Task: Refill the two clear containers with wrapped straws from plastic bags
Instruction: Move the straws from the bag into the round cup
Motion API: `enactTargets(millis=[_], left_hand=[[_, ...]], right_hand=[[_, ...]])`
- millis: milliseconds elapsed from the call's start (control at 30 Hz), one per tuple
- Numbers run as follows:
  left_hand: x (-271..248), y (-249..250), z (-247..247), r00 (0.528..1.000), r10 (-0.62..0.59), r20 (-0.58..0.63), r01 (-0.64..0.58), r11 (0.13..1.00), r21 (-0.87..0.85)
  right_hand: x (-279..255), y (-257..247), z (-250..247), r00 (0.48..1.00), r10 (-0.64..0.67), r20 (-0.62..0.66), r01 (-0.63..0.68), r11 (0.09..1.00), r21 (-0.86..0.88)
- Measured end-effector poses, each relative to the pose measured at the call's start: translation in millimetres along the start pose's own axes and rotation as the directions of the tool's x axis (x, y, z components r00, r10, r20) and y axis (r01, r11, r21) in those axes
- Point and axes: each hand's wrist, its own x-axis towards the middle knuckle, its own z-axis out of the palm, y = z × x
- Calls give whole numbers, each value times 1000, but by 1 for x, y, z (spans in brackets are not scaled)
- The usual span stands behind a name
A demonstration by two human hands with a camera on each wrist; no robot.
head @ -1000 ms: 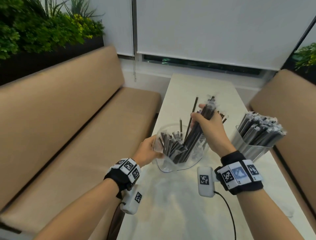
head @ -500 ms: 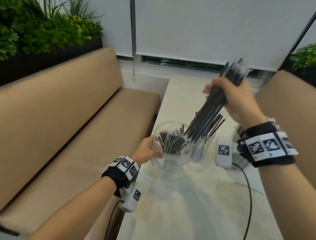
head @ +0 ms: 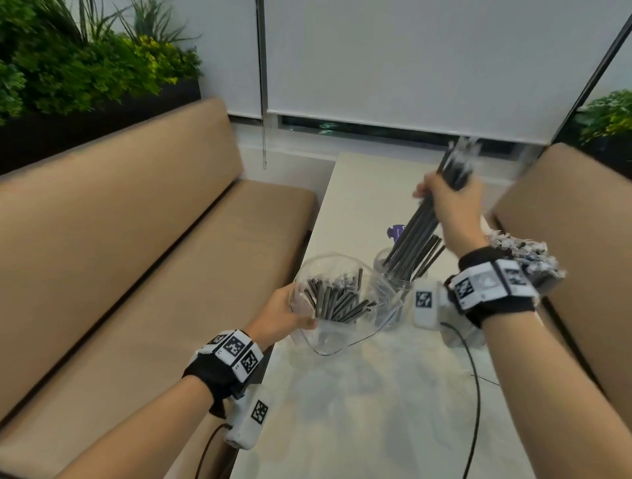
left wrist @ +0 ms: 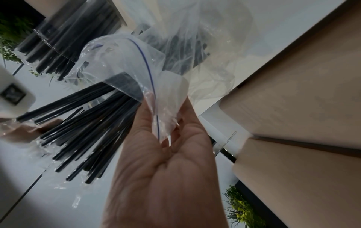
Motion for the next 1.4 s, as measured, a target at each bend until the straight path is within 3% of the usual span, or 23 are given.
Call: enactTargets(millis=[133,300,367,500,567,667,733,767,833,900,967,1000,1100,1200,1400], left_hand=[[0,-2,-1,1000,1,-7,-1,1000,-16],[1,-2,0,1000,-1,-14,0,1000,-24],[2,0,1,1000,4,-13,-4,1000,-27],[3,2,2,1000,0,-14,0,1000,-29],[4,2,2,1000,-15,-11,15,1000,-26],[6,1,0,999,-45,-17,45,999,-18],[8,0,-3,997,-68,-41,67,997,-32],[9,0,-5,996,-75,-53,73,996,-41],[11,-2,-7,991,-111,-72,106,992,-68],[13,-3,-7,985,-149,-89,141,986,-86],[13,1,-5,984,-157,-78,152,986,-70],[12,4,-4,987,-149,-60,145,988,-56],[11,8,1,993,-121,0,121,993,12],[9,7,1,993,-114,16,113,993,40],[3,8,-3,994,-108,-8,109,994,13]], right_hand=[[-19,47,11,995,87,-55,-90,993,-69],[-17,44,-3,994,-93,-60,88,992,-90],[-10,42,-9,986,-165,-30,156,970,-187],[-8,51,-12,955,-196,222,289,776,-560],[-14,56,-13,947,-197,254,316,716,-623],[-35,46,-11,918,-364,157,383,714,-586],[-63,35,-10,910,-403,101,393,757,-523],[-79,31,-9,931,-349,110,358,809,-467],[-111,32,-5,958,-126,257,201,935,-292],[-138,39,3,886,41,461,-8,997,-73],[-150,49,15,828,95,553,-155,986,63],[-151,53,21,818,113,565,-171,984,50],[-149,54,37,840,136,525,-83,989,-122],[-139,58,40,889,66,453,-35,996,-78],[-125,44,24,902,-7,432,54,994,-96]])
